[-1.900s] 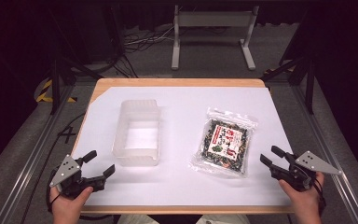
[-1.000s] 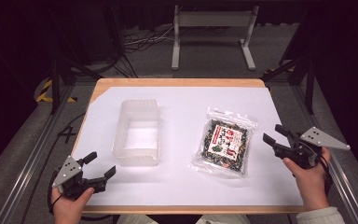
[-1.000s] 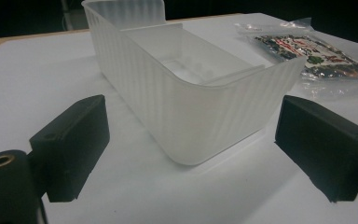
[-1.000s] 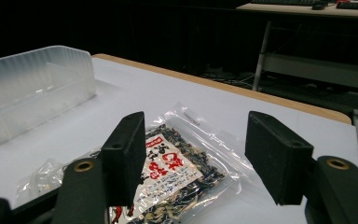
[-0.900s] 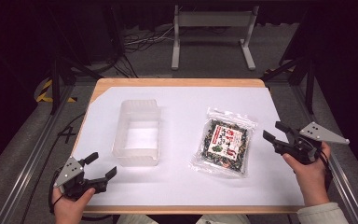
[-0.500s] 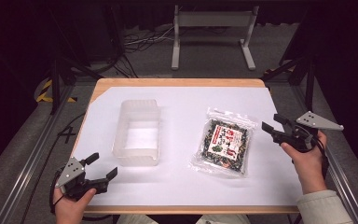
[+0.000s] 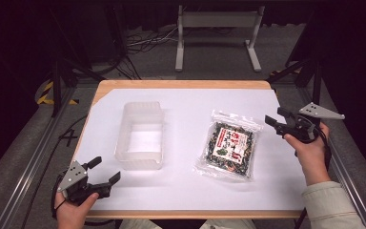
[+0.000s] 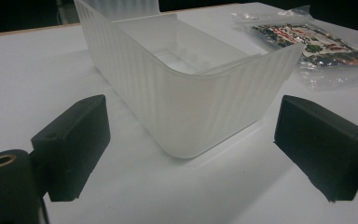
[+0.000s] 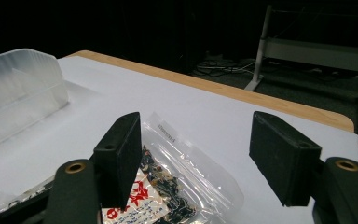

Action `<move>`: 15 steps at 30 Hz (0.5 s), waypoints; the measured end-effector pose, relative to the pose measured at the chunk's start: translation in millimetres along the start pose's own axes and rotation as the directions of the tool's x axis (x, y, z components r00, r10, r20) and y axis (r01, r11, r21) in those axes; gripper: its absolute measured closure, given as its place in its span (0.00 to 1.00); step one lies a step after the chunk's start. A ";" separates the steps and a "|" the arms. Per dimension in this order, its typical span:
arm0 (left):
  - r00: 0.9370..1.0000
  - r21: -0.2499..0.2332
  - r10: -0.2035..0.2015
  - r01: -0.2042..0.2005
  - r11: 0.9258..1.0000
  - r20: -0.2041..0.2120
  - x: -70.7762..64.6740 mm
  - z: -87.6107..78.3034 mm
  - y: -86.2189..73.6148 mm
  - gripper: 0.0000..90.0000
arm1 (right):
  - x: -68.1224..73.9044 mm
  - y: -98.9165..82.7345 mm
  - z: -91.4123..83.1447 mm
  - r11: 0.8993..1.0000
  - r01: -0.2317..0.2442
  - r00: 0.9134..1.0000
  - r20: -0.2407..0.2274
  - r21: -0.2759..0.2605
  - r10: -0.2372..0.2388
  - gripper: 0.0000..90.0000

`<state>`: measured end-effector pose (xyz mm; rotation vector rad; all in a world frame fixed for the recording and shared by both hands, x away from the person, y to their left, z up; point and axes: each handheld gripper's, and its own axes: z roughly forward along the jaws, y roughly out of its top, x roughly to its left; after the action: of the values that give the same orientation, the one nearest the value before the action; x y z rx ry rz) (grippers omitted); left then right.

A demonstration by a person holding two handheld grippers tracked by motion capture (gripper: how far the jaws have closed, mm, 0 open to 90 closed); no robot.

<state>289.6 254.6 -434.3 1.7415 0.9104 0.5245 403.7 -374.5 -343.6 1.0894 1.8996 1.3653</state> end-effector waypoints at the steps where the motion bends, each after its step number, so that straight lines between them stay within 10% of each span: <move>1: 1.000 0.000 0.000 0.000 1.000 0.000 0.0 0.0 0.0 0.12 | 0.0 0.0 0.0 1.000 0.000 1.000 0.000 0.000 0.000 0.39; 15: 0.999 -0.013 -0.012 0.012 1.000 0.034 2.6 1.4 -1.6 0.12 | -18.5 -17.7 32.9 0.996 -0.046 0.998 -0.029 0.075 0.048 0.37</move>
<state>291.7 256.1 -436.4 1.7270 0.8909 0.4908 434.6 -376.8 -371.5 1.1626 1.9720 1.3538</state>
